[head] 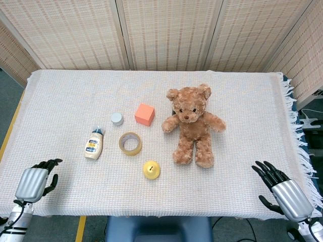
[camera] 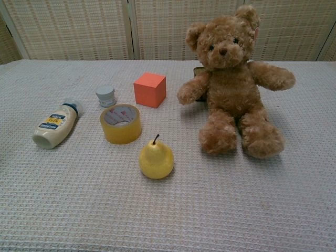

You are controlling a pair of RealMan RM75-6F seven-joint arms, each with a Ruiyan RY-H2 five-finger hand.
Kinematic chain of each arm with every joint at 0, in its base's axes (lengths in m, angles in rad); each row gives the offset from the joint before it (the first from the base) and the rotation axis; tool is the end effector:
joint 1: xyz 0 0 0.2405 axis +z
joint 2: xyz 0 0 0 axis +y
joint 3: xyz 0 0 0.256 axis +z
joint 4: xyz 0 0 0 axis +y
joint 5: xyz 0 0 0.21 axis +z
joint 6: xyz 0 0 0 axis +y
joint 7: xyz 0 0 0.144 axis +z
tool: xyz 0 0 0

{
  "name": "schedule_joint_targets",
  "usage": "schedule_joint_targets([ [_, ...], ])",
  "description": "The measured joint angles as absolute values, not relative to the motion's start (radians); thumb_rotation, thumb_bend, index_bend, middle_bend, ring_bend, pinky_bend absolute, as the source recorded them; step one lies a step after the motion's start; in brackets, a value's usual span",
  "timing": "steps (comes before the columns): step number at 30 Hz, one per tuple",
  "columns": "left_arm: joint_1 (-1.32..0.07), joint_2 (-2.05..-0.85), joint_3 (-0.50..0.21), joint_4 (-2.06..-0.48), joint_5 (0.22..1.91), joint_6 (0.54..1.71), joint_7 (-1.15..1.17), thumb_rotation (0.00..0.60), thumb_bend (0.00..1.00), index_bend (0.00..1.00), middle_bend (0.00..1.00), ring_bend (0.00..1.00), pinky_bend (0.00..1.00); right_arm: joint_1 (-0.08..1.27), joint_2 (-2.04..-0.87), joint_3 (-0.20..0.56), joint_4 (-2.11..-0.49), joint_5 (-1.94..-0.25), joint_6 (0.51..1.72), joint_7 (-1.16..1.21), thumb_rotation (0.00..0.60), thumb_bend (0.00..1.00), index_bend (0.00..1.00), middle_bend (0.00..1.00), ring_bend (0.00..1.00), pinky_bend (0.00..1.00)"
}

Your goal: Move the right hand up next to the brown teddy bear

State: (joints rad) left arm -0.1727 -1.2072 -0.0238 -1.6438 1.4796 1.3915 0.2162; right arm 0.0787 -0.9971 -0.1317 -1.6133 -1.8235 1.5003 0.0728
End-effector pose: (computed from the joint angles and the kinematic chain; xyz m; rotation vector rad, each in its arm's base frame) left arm -0.2880 0.1991 0.1126 -1.5387 -0.8631 -0.8198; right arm -0.2949 -0.1328 0.1577 1.7576 -0.8961 0.9016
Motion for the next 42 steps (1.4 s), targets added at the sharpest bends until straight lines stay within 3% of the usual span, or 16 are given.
schedule_joint_targets([
  [11,-0.170,-1.206,-0.021,-1.645,1.492,1.402,0.222,0.600,0.54,0.26,0.33,0.35,0.53,0.088,-1.040,-0.109,-1.590,-1.816,1.508,0.076,0.600,0.20,0.00,0.02,0.00,0.24],
  [24,-0.168,-1.189,-0.022,-1.651,1.487,1.402,0.180,0.600,0.54,0.27,0.34,0.35,0.54,0.126,-1.341,0.057,-1.316,-1.746,1.585,-0.092,0.600,0.20,0.08,0.14,0.03,0.25],
  [33,-0.171,-1.186,-0.020,-1.654,1.478,1.383,0.185,0.600,0.54,0.27,0.35,0.35,0.55,0.275,-1.478,0.148,-1.180,-1.692,1.490,-0.170,0.600,0.20,0.17,0.23,0.11,0.25],
  [42,-0.169,-1.177,-0.019,-1.665,1.480,1.388,0.172,0.600,0.54,0.27,0.36,0.36,0.55,0.360,-1.587,0.173,-1.064,-1.668,1.438,-0.206,0.600,0.20,0.25,0.31,0.19,0.31],
])
